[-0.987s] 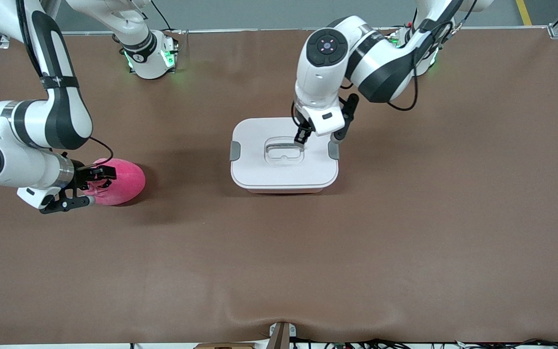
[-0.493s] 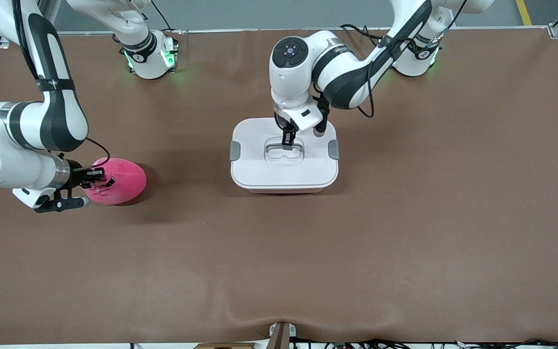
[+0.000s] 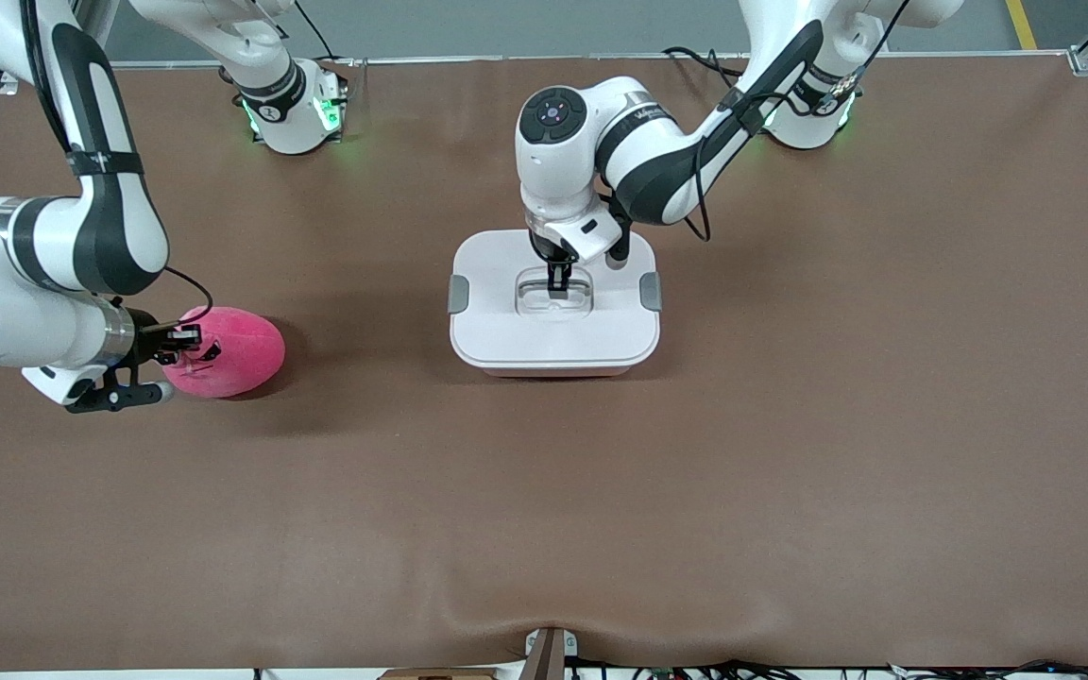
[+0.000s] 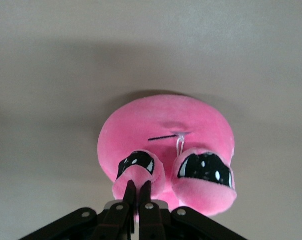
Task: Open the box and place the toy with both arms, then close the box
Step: 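Grasp the pink toy with the right gripper while the left gripper grips the handle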
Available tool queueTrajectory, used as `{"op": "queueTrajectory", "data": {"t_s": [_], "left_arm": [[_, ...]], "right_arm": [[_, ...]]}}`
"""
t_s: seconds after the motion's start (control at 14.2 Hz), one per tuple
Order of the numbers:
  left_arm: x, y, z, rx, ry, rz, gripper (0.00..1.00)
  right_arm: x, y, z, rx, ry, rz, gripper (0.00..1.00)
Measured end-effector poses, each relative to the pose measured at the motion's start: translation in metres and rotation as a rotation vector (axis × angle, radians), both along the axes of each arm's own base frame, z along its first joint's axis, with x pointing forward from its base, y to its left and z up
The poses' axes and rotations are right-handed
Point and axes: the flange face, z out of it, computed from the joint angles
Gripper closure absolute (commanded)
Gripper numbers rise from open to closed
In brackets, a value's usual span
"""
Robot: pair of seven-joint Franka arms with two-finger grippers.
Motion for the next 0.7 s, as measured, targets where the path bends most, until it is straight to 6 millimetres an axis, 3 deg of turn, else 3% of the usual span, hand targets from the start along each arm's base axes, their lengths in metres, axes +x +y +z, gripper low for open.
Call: {"op": "queueTrajectory", "data": {"t_s": [0.14, 0.42, 0.7], "left_arm": [[0.0, -0.001, 0.0, -0.007, -0.003, 0.003, 0.77], [0.003, -0.001, 0.002, -0.015, -0.009, 0.007, 0.94], [0.007, -0.001, 0.005, -0.02, -0.017, 0.011, 1.0]], "right_arm": [[0.005, 0.005, 0.027, 0.001, 0.006, 0.016, 1.0], [0.012, 0.025, 0.075, 0.003, -0.036, 0.126, 1.0], [0.013, 0.053, 0.088, -0.001, -0.058, 0.185, 1.0]]}}
